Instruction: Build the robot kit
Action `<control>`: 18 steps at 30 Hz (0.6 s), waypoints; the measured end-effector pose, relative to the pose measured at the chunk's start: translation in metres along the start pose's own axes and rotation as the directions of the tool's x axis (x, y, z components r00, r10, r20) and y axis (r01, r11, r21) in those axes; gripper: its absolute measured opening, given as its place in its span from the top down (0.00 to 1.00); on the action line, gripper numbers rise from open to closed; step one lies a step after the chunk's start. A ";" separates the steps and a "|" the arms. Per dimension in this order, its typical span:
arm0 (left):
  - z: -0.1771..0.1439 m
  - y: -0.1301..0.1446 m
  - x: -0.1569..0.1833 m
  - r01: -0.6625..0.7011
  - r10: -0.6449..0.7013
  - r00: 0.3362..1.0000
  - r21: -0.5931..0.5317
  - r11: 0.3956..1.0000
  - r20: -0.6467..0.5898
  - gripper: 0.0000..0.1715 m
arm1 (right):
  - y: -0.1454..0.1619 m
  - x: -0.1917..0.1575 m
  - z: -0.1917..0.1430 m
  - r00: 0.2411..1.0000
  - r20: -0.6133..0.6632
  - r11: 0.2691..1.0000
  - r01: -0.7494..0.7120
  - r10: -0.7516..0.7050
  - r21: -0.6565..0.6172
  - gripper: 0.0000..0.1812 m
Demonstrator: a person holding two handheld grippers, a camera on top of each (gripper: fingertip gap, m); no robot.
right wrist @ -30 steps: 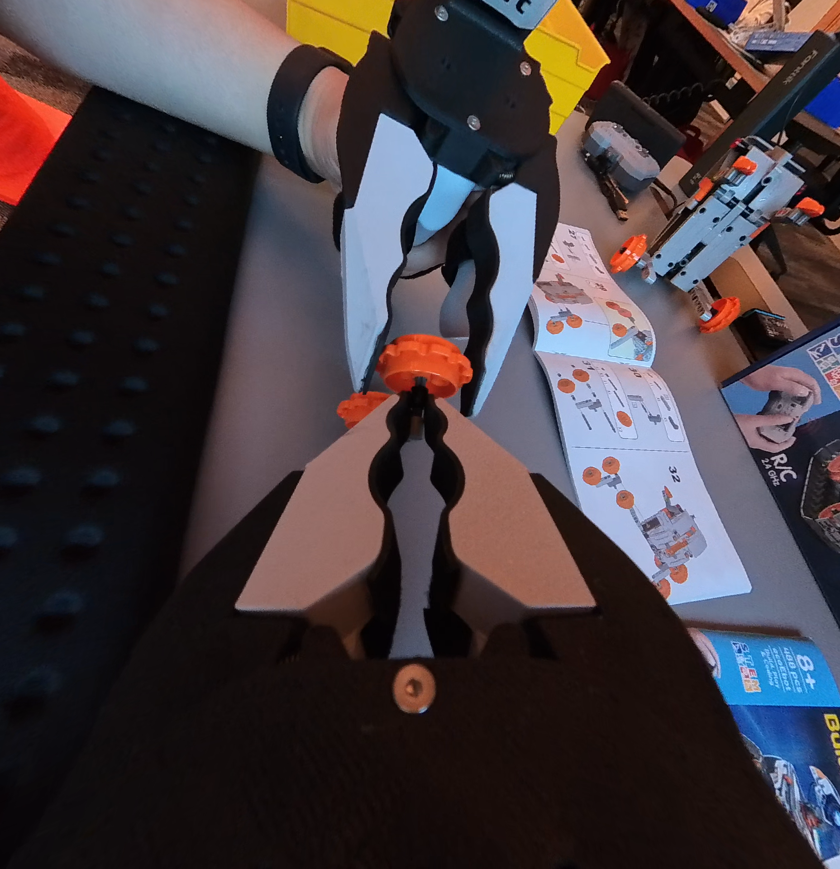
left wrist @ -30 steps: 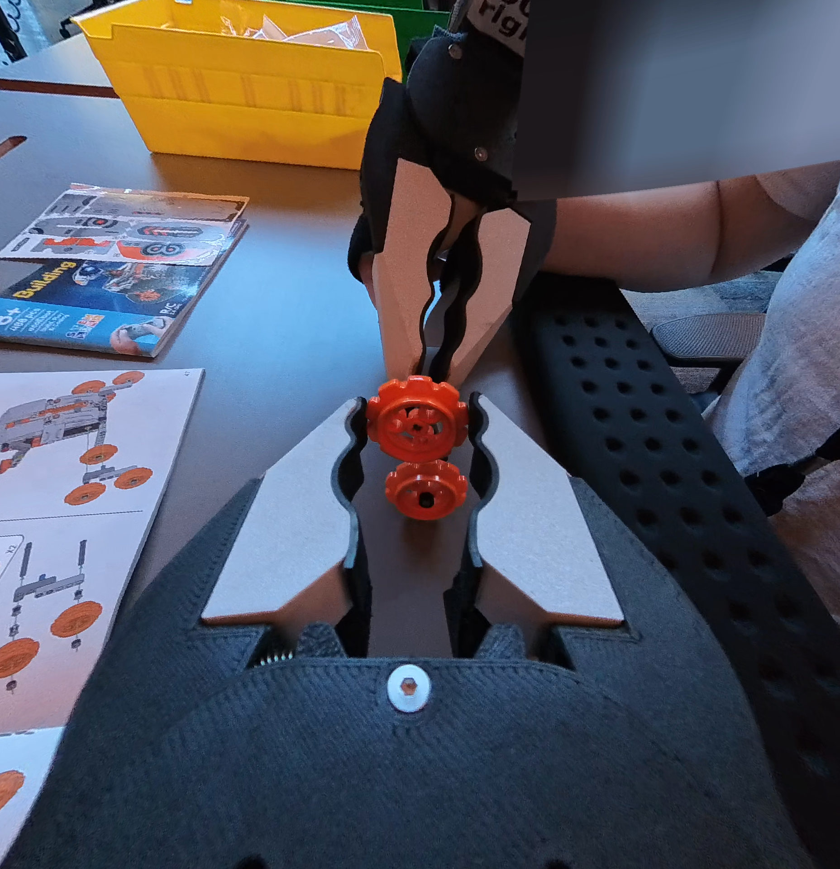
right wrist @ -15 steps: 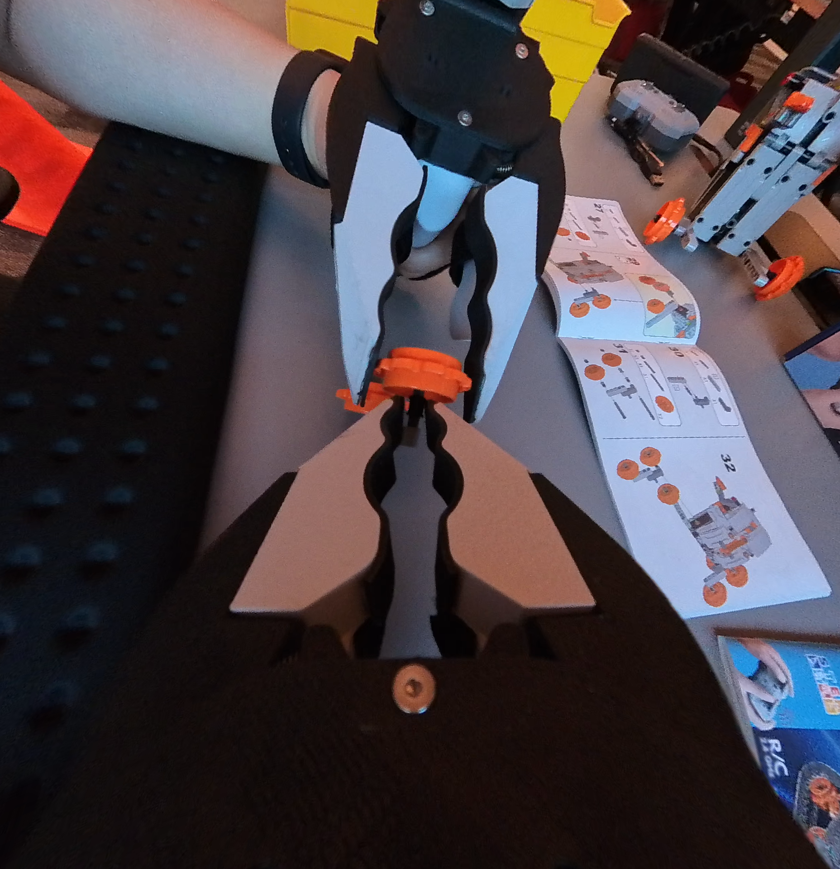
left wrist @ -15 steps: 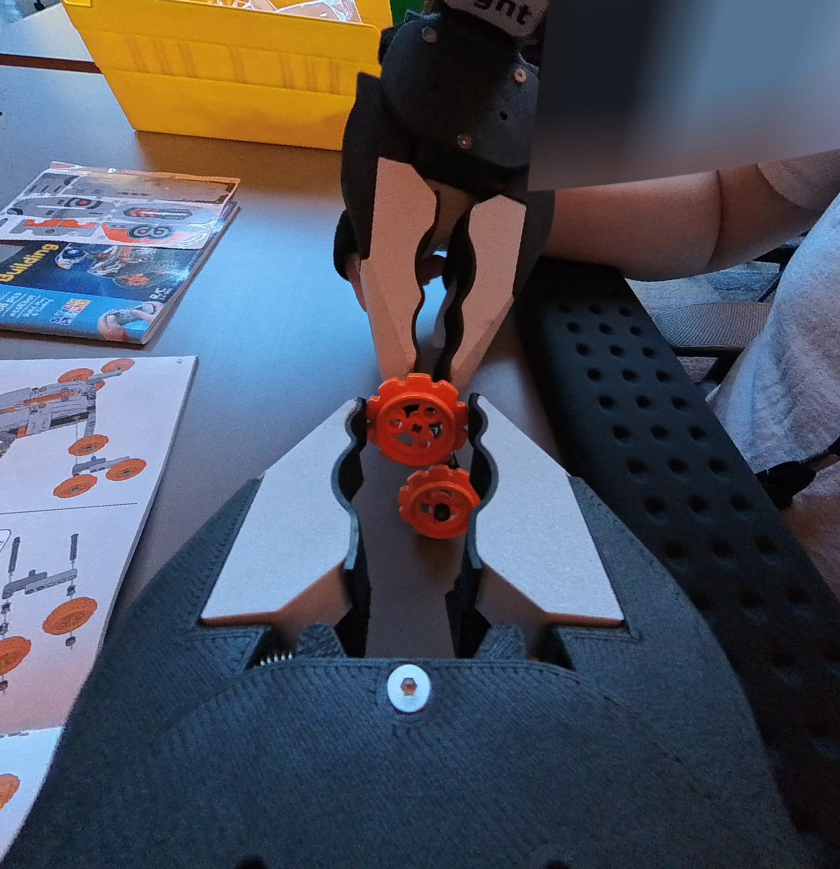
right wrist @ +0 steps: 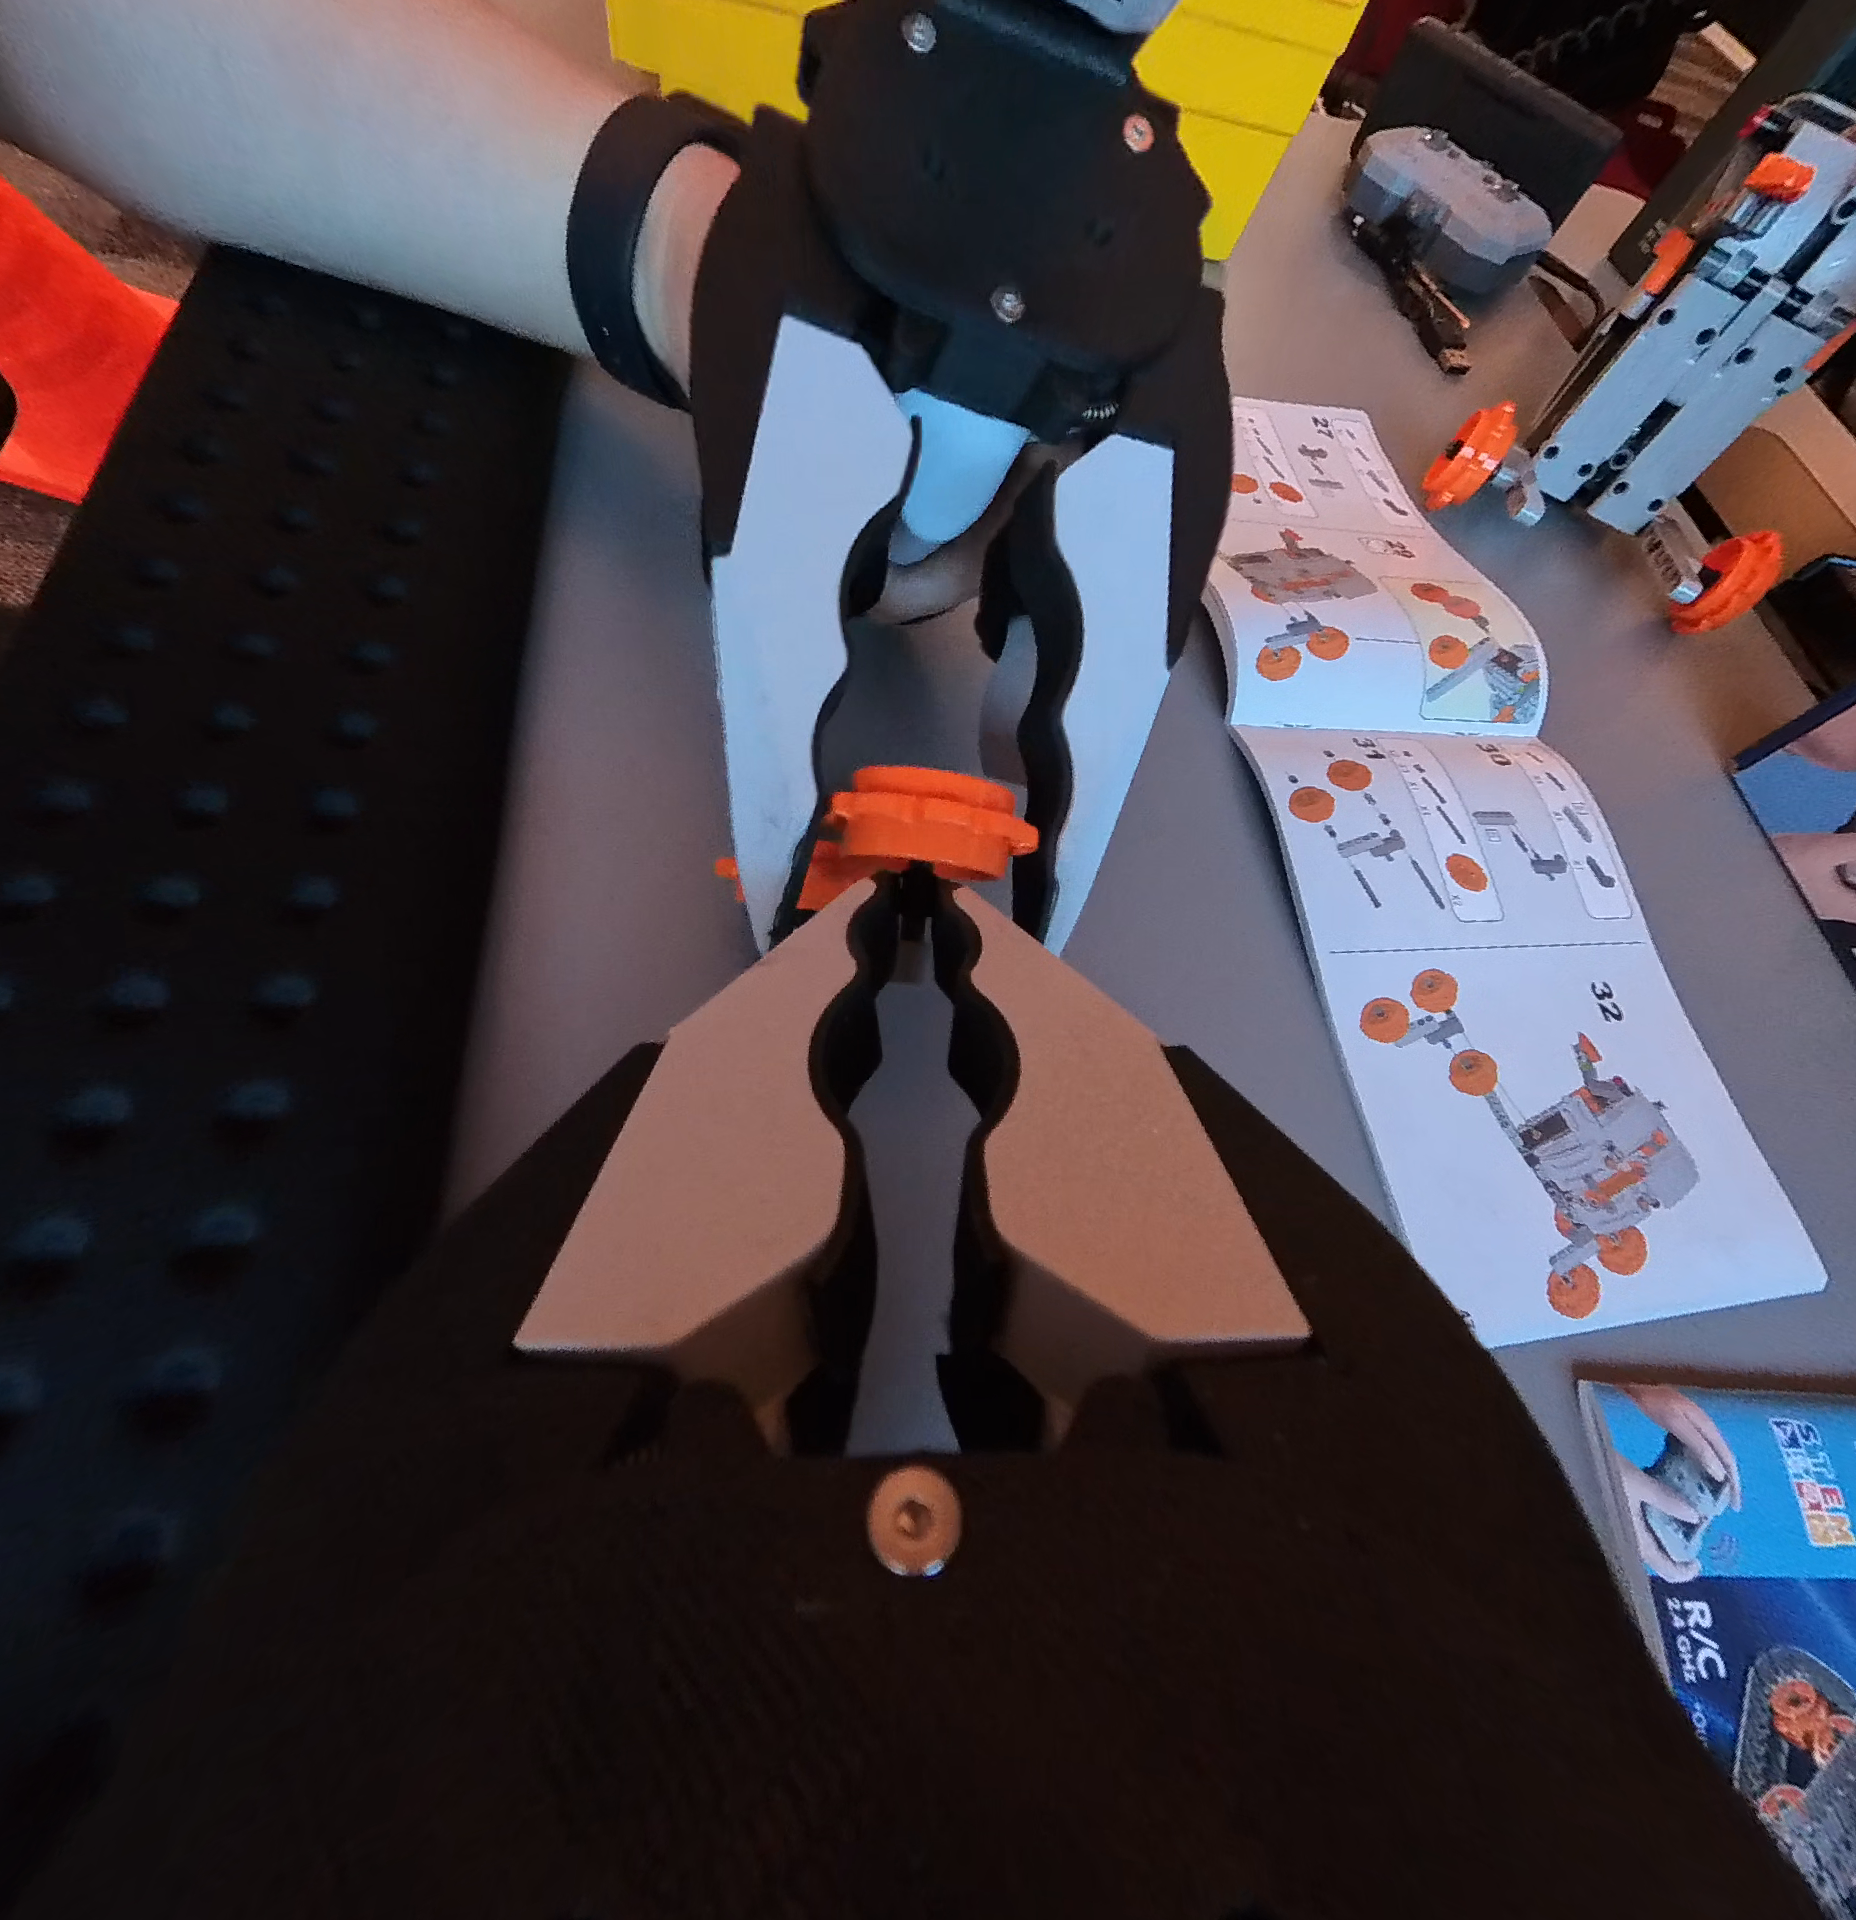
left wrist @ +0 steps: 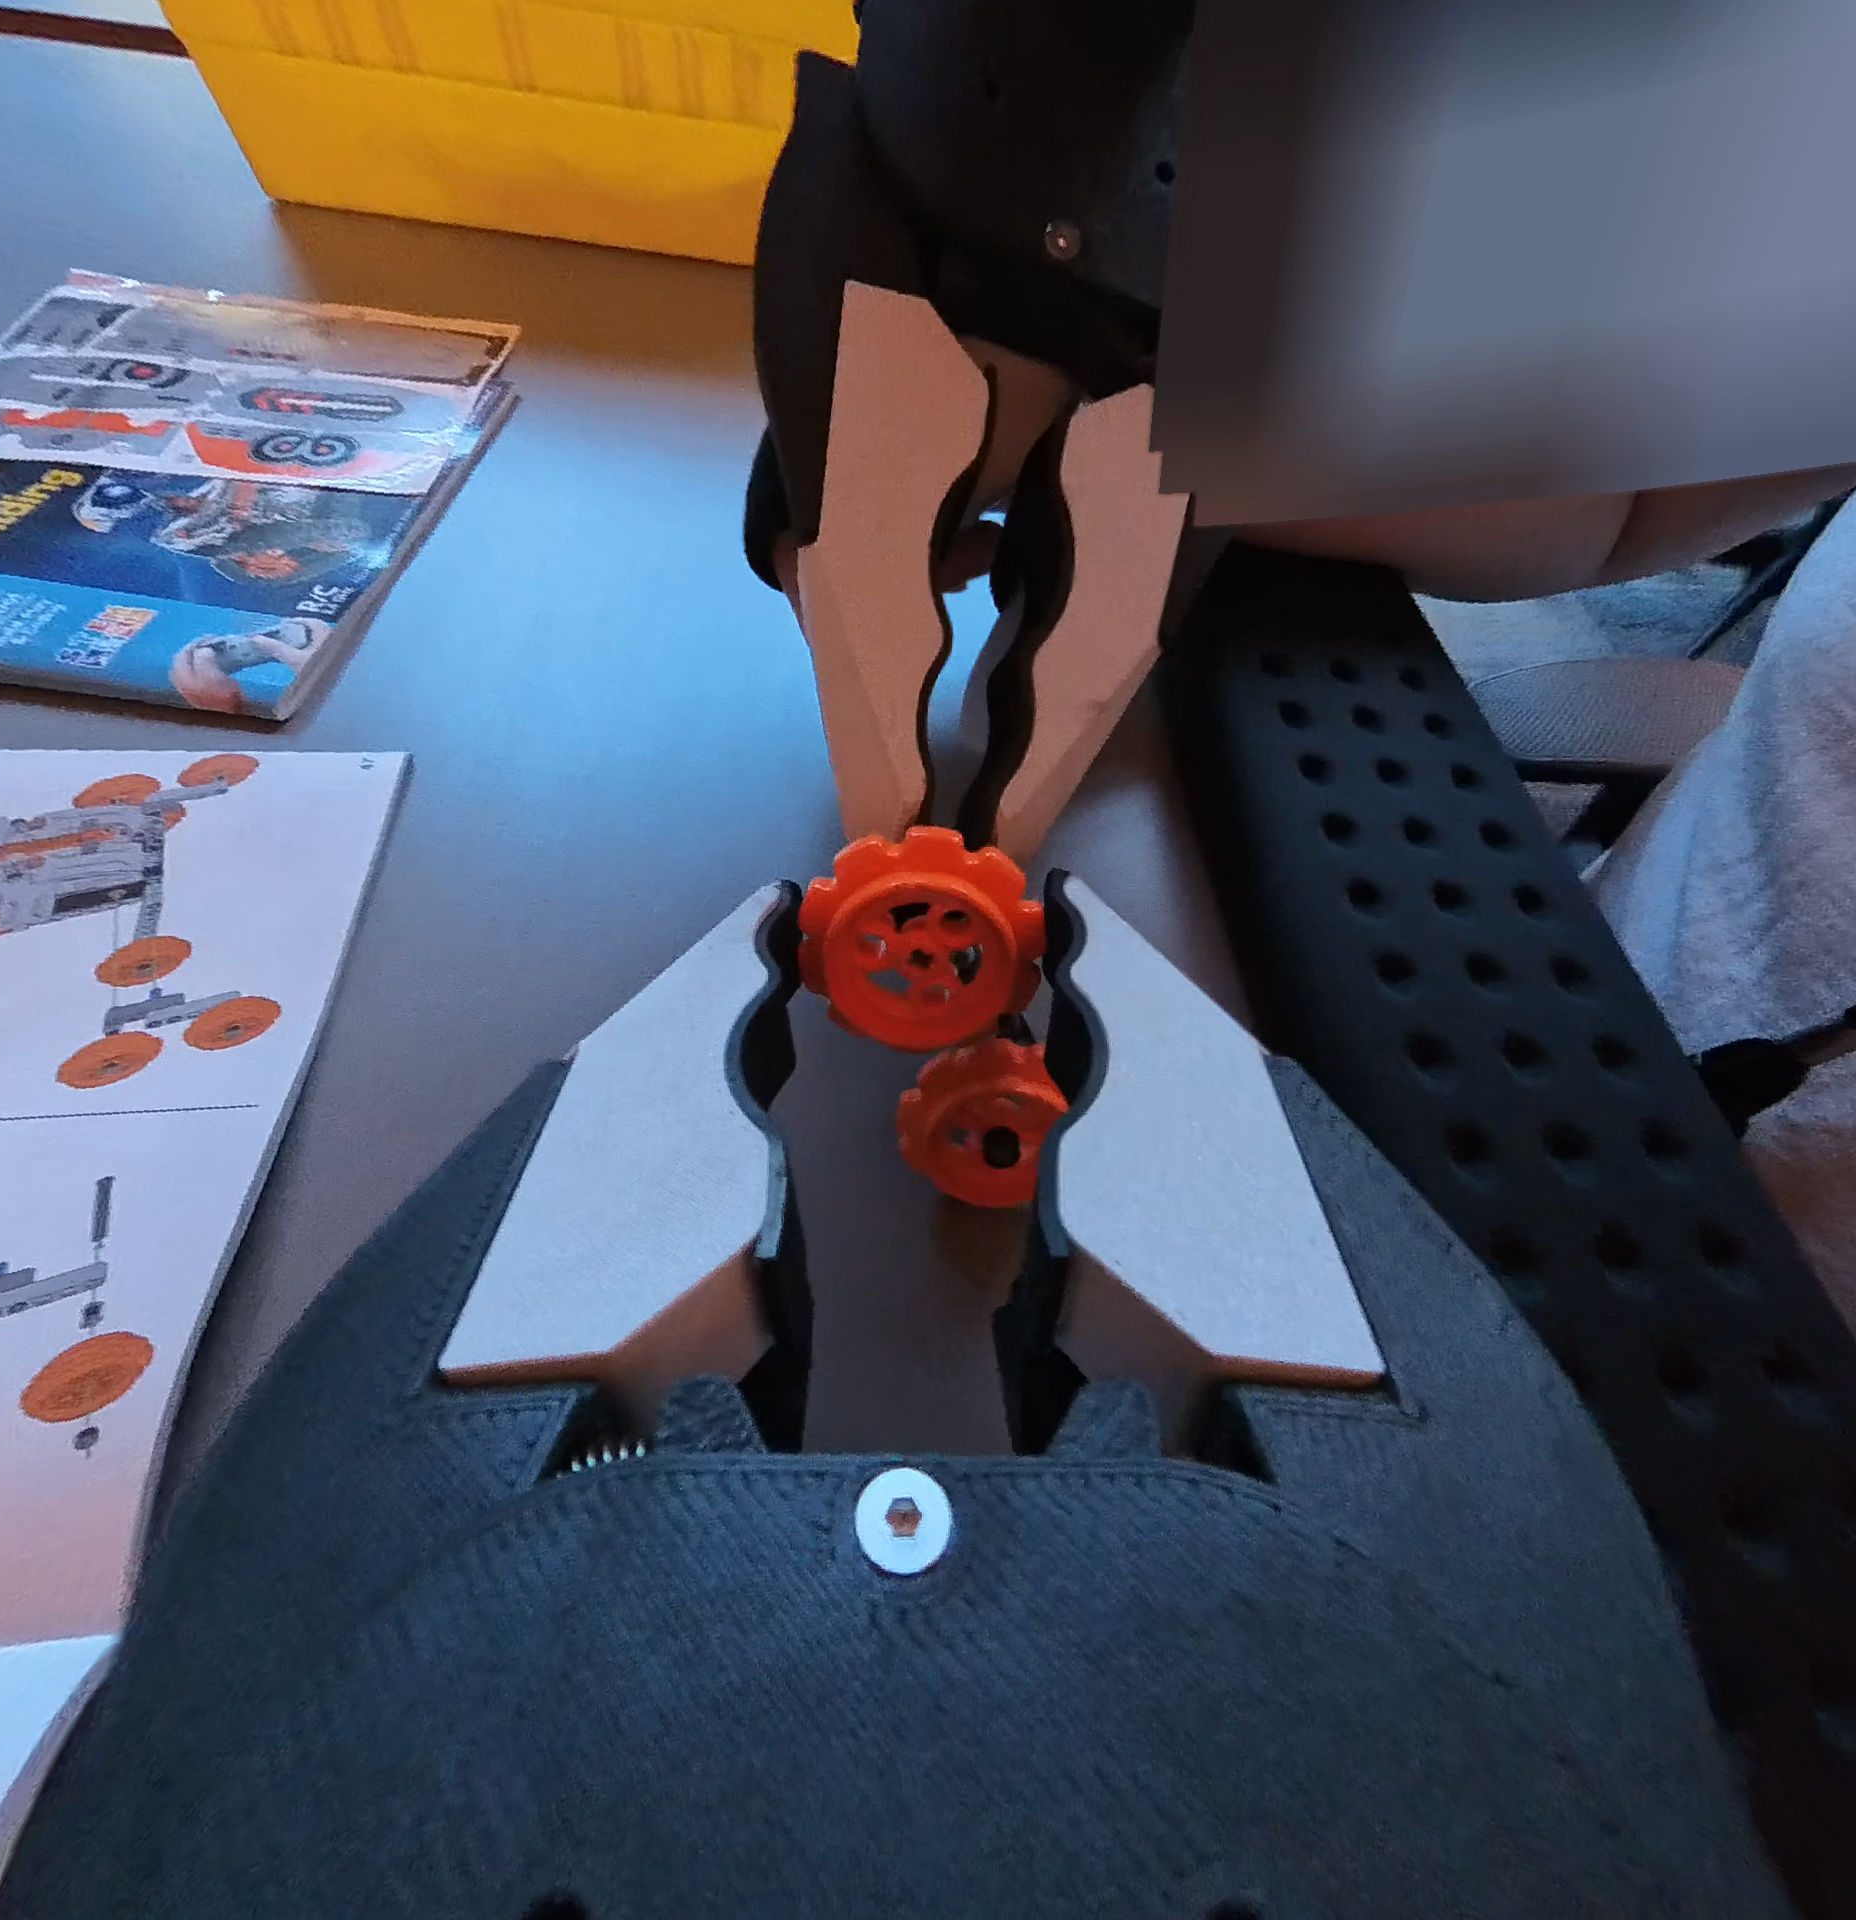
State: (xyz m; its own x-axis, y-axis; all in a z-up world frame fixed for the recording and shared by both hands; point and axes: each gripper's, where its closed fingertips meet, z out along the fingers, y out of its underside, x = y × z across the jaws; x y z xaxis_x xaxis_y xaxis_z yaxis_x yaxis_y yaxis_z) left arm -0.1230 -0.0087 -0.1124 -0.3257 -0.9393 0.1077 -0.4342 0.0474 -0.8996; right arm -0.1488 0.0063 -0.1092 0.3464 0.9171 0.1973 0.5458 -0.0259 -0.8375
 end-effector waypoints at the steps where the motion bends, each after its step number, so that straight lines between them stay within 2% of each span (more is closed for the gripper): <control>1: 0.000 -0.001 0.000 0.023 -0.023 1.000 0.009 1.000 -0.014 0.74 | 0.000 0.000 -0.001 1.000 0.000 1.000 0.000 0.000 0.001 0.97; 18: 0.002 -0.003 0.005 0.034 -0.033 0.999 0.019 0.999 -0.042 0.74 | 0.003 -0.003 -0.008 1.000 0.004 1.000 0.009 -0.009 -0.023 0.97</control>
State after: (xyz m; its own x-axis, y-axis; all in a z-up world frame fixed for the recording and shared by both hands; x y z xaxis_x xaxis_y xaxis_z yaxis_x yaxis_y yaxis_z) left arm -0.1216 -0.0141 -0.1104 -0.3461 -0.9253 0.1552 -0.4292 0.0091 -0.9032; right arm -0.1427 0.0003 -0.1082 0.3385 0.9189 0.2026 0.5664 -0.0271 -0.8237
